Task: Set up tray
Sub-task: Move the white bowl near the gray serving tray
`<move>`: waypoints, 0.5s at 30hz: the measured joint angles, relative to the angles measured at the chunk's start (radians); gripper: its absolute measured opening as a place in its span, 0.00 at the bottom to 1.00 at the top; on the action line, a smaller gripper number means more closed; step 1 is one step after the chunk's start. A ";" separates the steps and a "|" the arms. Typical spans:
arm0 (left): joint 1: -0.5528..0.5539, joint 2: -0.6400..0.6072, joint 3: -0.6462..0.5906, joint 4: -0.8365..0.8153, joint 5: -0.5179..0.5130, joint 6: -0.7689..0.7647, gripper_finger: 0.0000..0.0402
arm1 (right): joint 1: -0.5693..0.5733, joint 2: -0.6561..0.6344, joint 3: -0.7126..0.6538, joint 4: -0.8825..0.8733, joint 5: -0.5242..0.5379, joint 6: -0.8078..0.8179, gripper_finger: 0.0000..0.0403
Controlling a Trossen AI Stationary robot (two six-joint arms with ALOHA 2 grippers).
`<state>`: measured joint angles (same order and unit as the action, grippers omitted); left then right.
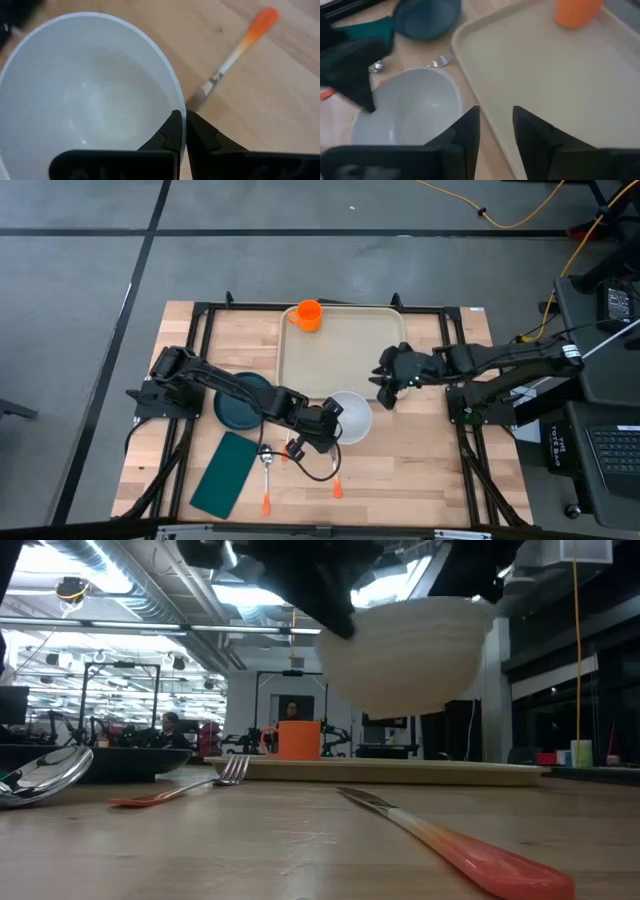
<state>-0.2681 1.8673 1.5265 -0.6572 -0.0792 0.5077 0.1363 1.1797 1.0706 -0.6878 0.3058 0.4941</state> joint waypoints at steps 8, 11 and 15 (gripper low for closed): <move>0.020 -0.023 0.001 -0.094 -0.006 -0.052 0.00 | 0.115 -0.035 -0.132 0.111 0.035 0.003 0.08; 0.027 -0.032 0.002 -0.133 0.000 -0.060 0.00 | 0.158 -0.052 -0.212 0.168 0.110 0.034 0.02; 0.048 -0.063 -0.032 -0.131 0.001 -0.085 0.00 | 0.209 -0.100 -0.318 0.278 0.183 0.054 0.03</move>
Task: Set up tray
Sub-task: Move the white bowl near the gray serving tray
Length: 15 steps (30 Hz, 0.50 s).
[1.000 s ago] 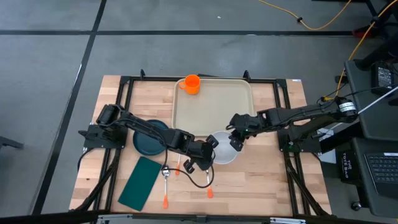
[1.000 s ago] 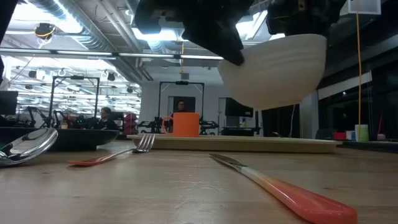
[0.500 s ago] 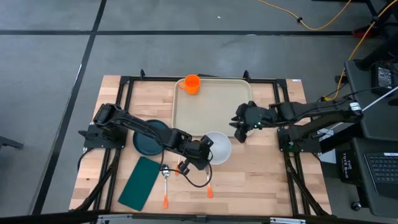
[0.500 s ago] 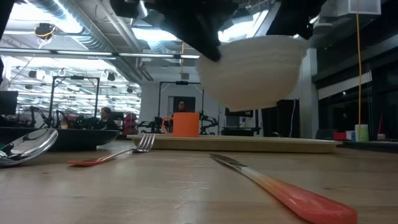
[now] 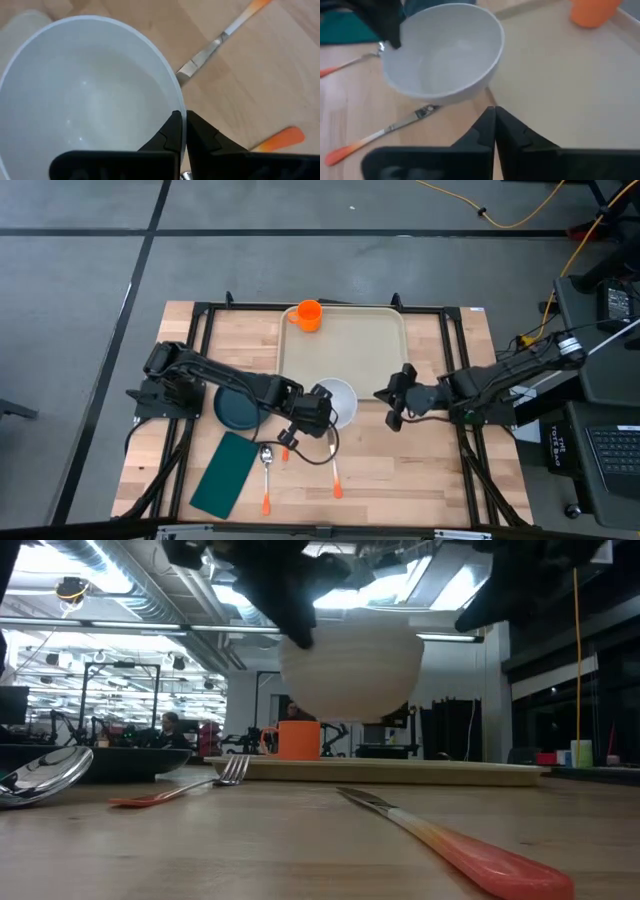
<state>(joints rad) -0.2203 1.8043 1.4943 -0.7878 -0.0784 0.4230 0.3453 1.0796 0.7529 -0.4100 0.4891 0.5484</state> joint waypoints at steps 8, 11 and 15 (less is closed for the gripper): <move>0.051 -0.114 -0.160 0.074 0.014 -0.049 0.00 | 0.076 -0.092 -0.229 0.358 0.023 -0.005 0.02; 0.067 -0.143 -0.190 0.093 0.021 -0.057 0.00 | 0.087 -0.094 -0.286 0.421 0.050 -0.002 0.01; 0.074 -0.160 -0.208 0.117 0.026 -0.068 0.00 | 0.091 -0.090 -0.319 0.442 0.067 0.024 0.01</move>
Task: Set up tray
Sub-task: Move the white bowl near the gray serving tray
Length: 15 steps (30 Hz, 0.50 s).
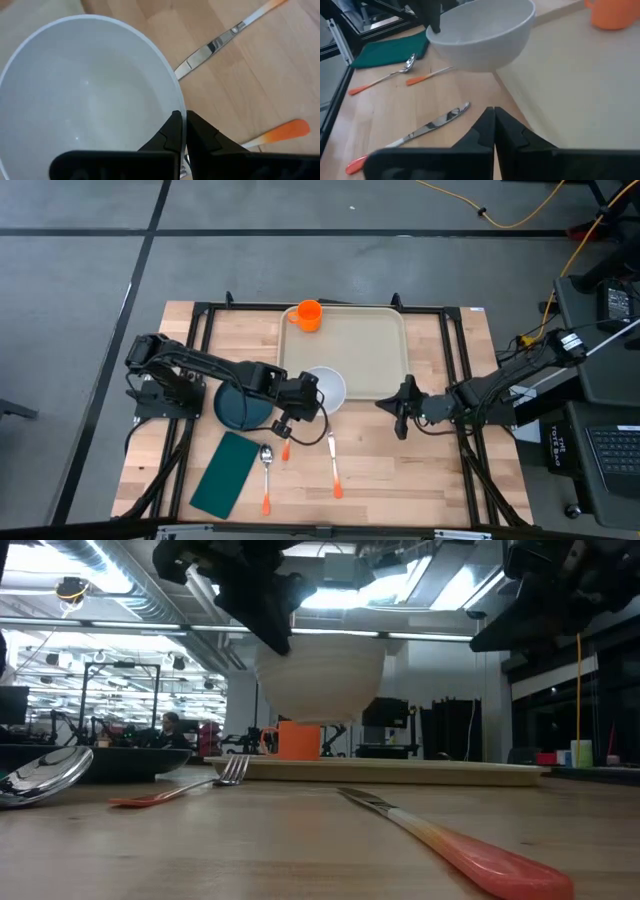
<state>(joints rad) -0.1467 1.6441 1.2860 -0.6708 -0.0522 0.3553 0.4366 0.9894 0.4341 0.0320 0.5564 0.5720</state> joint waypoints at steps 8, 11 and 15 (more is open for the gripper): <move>-0.003 0.006 -0.001 0.032 0.035 0.021 0.00 | 0.000 0.000 -0.003 0.019 0.001 -0.017 0.01; -0.003 0.006 -0.001 0.033 0.036 0.022 0.00 | 0.000 0.000 -0.003 0.023 0.002 -0.023 0.01; -0.004 0.006 -0.001 0.035 0.037 0.024 0.00 | 0.000 0.000 -0.003 0.033 0.002 -0.024 0.01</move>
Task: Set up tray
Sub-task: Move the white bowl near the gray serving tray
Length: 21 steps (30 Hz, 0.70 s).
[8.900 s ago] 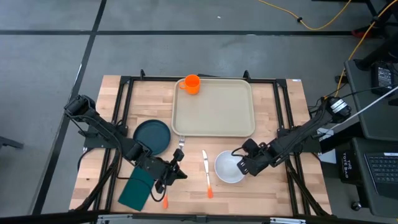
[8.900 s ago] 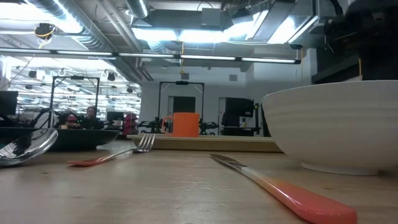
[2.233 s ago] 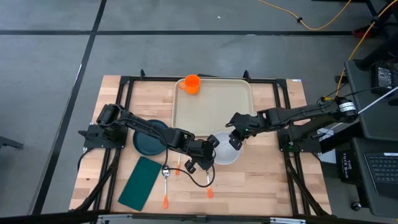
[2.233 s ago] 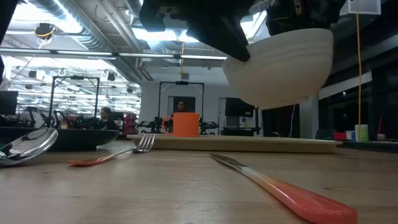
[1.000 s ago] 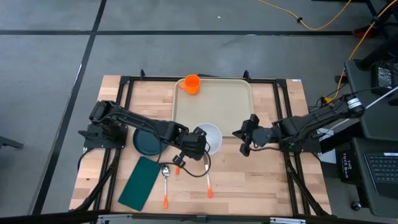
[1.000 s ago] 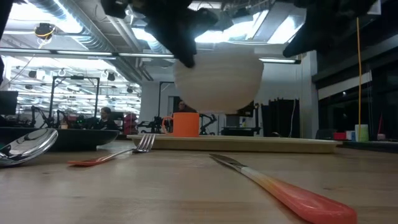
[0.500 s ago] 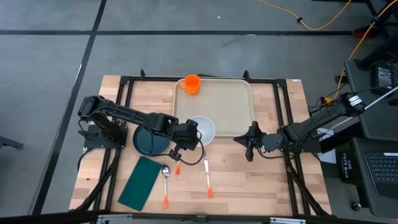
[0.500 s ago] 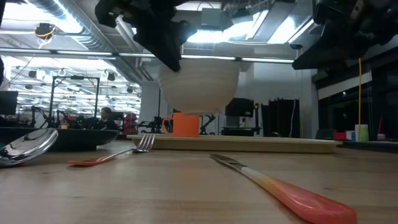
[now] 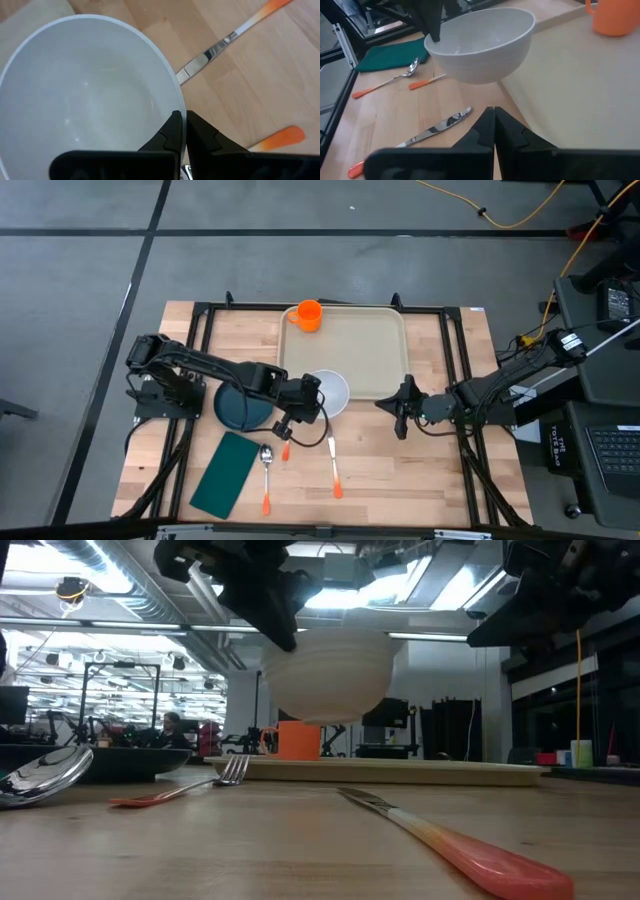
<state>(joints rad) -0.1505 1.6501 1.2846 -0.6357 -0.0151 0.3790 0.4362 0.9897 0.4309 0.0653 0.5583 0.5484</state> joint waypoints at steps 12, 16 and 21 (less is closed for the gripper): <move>-0.014 0.009 0.000 0.067 -0.001 0.015 0.00 | 0.000 0.000 0.000 0.006 0.000 -0.005 0.01; -0.053 0.065 0.001 0.152 0.001 0.120 0.00 | 0.000 0.000 0.000 0.006 0.000 -0.008 0.01; -0.086 0.148 -0.001 0.225 -0.009 0.181 0.00 | 0.000 0.000 0.000 0.013 0.000 -0.015 0.01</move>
<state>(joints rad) -0.2366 1.7985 1.2835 -0.4104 -0.0240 0.5601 0.4358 0.9897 0.4309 0.0784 0.5583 0.5331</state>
